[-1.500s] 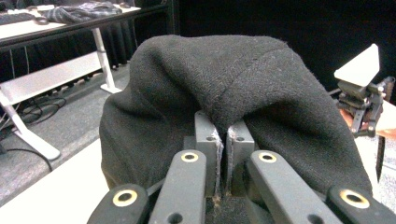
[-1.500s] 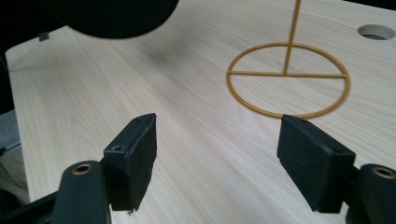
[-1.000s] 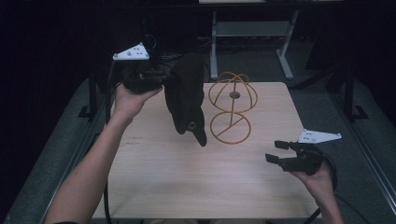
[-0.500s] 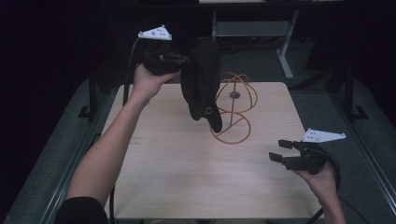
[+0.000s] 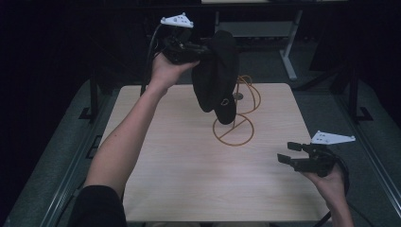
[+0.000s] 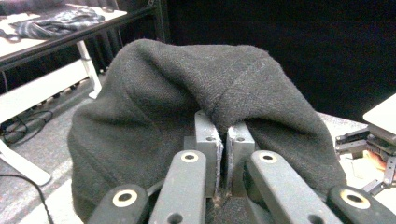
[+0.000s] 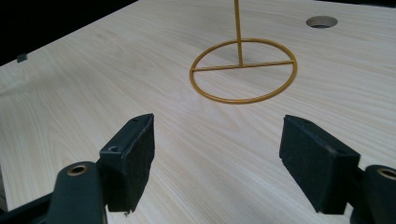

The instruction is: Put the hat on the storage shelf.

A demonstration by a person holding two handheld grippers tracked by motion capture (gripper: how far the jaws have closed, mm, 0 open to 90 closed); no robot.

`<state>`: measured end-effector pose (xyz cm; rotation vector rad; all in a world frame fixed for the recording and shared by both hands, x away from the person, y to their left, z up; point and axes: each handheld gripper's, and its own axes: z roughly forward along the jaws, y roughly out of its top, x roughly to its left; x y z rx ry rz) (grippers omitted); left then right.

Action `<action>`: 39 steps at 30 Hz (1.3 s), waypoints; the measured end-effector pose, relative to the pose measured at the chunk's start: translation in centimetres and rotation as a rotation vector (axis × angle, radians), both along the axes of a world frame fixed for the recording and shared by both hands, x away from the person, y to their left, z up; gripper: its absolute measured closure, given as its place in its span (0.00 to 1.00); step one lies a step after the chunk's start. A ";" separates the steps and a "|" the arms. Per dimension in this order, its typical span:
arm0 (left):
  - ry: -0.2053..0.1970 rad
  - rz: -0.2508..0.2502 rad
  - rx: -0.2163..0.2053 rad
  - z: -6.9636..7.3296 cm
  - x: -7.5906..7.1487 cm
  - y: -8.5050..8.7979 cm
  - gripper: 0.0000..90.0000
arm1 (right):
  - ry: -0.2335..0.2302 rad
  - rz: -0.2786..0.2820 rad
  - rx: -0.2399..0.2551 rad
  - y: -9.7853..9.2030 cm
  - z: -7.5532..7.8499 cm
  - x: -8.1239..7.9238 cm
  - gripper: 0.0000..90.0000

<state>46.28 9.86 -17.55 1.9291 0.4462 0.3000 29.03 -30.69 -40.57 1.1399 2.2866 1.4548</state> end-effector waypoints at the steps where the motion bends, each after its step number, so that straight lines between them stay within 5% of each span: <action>1: 0.002 -0.004 0.010 -0.1 0.2 -0.5 0.96 | -0.002 -0.002 0.001 -0.1 0.0 0.0 0.29; 28: 0.032 -0.082 0.142 -2.5 1.3 -7.6 0.96 | -0.013 -0.006 -0.005 -0.5 -0.1 -0.3 0.29; 33: 0.106 -0.115 0.210 -4.2 1.8 -10.2 0.93 | -0.003 0.002 -0.017 -0.2 -0.3 -0.2 0.29; 37: 0.198 -0.117 0.194 -5.1 2.2 -11.1 0.74 | 0.007 0.009 -0.026 0.0 -0.4 -0.1 0.29; 39: 0.197 -0.110 0.192 -5.2 2.2 -11.1 0.71 | 0.011 0.009 -0.025 0.0 -0.5 -0.2 0.29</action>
